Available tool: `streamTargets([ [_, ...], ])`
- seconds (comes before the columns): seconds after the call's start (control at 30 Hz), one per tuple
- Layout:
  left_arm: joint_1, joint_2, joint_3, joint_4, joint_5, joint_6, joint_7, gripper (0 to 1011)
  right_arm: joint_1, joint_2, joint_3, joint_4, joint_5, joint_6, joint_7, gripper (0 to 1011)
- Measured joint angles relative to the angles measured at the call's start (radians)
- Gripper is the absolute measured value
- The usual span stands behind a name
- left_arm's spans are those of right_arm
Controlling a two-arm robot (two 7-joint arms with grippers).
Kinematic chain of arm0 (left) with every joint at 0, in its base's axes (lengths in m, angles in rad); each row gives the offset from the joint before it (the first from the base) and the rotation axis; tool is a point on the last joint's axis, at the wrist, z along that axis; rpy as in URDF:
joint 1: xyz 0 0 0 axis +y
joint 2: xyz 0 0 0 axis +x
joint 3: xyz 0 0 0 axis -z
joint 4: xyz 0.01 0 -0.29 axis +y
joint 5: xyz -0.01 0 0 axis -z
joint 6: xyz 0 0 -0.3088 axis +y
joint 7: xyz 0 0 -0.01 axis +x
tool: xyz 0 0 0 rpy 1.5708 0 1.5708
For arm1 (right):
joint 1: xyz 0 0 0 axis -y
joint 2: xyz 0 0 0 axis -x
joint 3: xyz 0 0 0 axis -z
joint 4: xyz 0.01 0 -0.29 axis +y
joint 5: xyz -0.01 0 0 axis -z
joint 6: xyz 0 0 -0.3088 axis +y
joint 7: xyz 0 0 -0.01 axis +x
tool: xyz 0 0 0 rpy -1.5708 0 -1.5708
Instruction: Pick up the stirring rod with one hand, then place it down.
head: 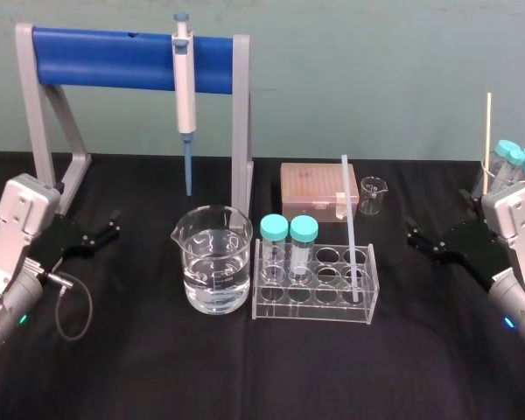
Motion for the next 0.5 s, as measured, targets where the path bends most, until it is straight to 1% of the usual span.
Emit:
streamTargets([
  [0.5, 0.0, 0.0, 0.0, 0.0, 0.0, 0.0, 0.0, 1000, 0.0, 0.0, 0.0, 0.0, 0.0, 0.0, 0.0, 1004],
])
